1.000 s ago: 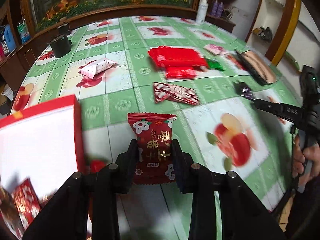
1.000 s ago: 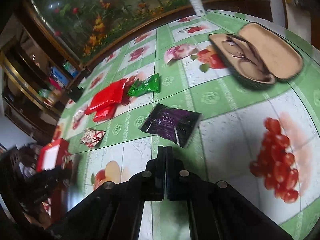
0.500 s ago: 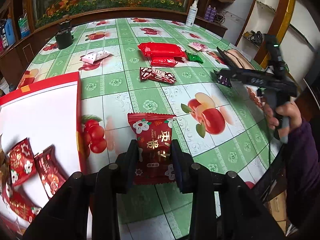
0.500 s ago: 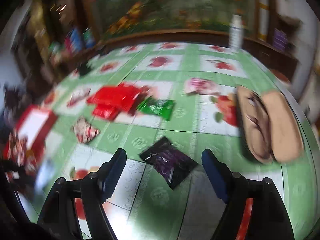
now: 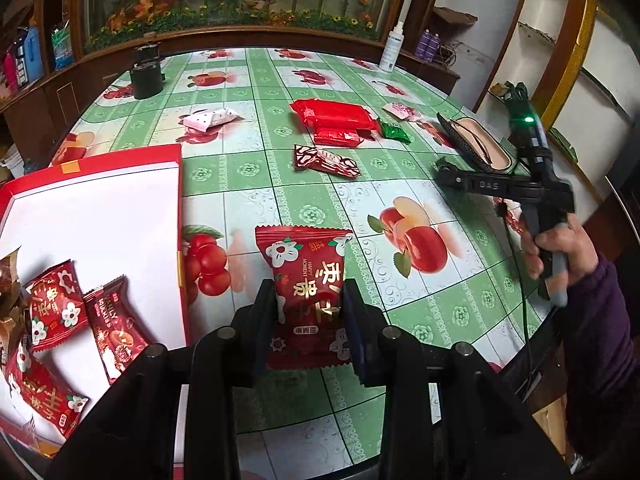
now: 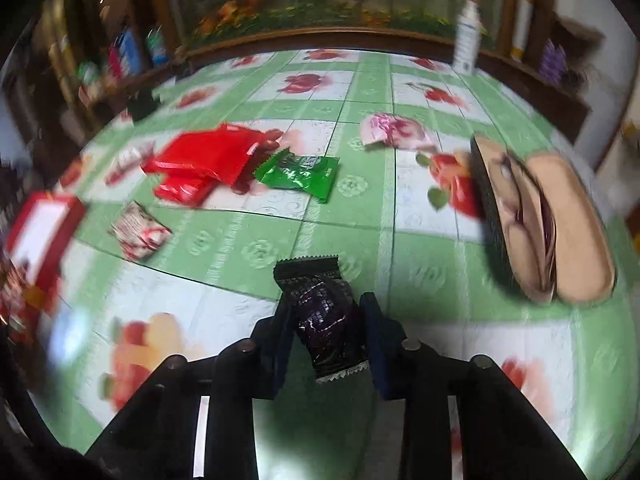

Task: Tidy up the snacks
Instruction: 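Carry both held packets toward the white tray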

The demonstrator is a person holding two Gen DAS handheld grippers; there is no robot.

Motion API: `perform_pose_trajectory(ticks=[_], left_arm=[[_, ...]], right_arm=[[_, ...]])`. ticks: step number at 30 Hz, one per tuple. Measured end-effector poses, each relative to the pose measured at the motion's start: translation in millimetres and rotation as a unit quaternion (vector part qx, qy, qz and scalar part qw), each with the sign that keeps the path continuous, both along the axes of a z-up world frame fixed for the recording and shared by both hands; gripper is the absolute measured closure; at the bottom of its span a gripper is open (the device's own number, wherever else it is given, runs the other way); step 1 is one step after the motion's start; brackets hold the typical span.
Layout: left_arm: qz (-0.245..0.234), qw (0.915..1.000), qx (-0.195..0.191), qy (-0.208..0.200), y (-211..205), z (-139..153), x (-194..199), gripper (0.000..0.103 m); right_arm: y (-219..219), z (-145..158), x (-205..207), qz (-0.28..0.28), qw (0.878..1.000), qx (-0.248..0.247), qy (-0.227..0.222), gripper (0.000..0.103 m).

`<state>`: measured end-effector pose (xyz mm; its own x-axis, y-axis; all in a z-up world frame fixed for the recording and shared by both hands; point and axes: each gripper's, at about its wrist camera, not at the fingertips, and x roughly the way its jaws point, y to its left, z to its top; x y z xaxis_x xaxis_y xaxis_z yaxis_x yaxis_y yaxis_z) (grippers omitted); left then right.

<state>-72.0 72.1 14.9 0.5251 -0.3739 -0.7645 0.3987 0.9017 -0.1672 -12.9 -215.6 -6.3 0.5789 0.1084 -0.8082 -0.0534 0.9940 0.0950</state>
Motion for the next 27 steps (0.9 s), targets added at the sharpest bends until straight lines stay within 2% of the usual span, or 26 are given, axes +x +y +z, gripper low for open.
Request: perform_pose_trajectory(ticks=[3, 5, 11, 14, 18, 23, 25, 27], left_arm=[[0.007, 1.0, 0.002, -0.003, 4, -2, -2, 0.073], [0.016, 0.9999, 0.002, -0.004, 7, -3, -3, 0.073], [0.051, 0.9974, 0.028, -0.043, 14, 3, -11, 0.073], [0.07, 0.9941, 0.047, -0.069, 17, 8, -15, 0.073], [0.094, 0.9885, 0.067, -0.098, 27, 14, -17, 0.073], [0.114, 0.9845, 0.076, -0.11, 39, 15, -17, 0.073], [0.116, 0.984, 0.078, -0.111, 41, 15, -18, 0.073], [0.117, 0.9832, 0.082, -0.113, 44, 14, -19, 0.073]], right_arm=[[10, 9, -25, 0.02, 0.996, 0.086, -0.029, 0.071], [19, 15, -39, 0.036, 0.991, 0.124, -0.045, 0.071], [52, 25, -77, 0.082, 0.964, 0.226, -0.112, 0.072], [72, 26, -83, 0.091, 0.962, 0.229, -0.119, 0.076], [93, 25, -84, 0.109, 0.96, 0.232, -0.112, 0.076], [111, 24, -89, 0.129, 0.96, 0.227, -0.106, 0.077], [117, 23, -90, 0.123, 0.965, 0.204, -0.107, 0.077], [118, 18, -86, 0.121, 0.966, 0.207, -0.095, 0.077]])
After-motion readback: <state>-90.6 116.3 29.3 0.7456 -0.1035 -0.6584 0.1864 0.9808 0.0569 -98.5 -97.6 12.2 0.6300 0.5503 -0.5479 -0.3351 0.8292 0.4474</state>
